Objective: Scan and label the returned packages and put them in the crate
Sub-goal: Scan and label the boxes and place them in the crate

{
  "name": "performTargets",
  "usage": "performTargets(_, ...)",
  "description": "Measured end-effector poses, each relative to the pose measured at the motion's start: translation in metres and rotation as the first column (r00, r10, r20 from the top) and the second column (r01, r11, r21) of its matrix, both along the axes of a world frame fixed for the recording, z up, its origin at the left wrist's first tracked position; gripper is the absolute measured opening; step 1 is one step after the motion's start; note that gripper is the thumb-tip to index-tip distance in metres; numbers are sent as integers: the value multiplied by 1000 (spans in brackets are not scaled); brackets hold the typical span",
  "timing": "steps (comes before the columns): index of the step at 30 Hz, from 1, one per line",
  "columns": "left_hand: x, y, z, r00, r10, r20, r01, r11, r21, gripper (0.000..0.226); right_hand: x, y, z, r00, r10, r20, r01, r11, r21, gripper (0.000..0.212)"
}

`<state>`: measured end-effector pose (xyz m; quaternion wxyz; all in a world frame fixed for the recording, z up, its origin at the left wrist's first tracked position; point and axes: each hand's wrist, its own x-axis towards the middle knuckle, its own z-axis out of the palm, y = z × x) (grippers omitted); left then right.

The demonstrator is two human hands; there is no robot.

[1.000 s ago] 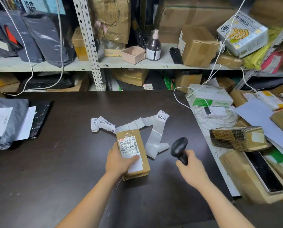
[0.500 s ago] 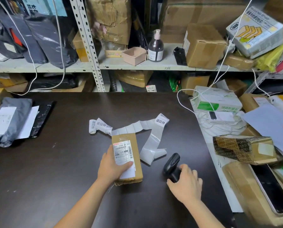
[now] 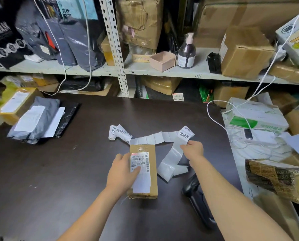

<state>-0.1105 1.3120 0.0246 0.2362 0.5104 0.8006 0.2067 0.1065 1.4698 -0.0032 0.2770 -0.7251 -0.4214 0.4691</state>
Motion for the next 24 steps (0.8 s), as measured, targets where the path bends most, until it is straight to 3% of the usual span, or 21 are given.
performTargets(2, -1, 3, 4, 999, -34, -35, 35, 999, 19, 48, -4, 0, -4, 995, -24, -96, 24, 1000, -1, 8)
performTargets(6, 0, 15, 19, 977, -190, -91, 205, 958, 200, 40, -13, -25, 20, 986, 145, -83, -130, 976, 173, 32)
performTargets(12, 19, 36, 46, 887, -422, -185, 456, 749, 481, 34, -23, -88, 62, 840, 541, 30, -523, 795, 308, 22)
performTargets(16, 18, 32, 47, 875, -474, -100, 441, 695, 567, 24, -24, -114, 81, 819, 563, 112, -553, 723, 415, 22)
performTargets(24, 5, 10, 48, 838, -522, 159, 375, 763, 527, 14, -25, -139, 86, 767, 583, 268, -636, 636, 437, 21)
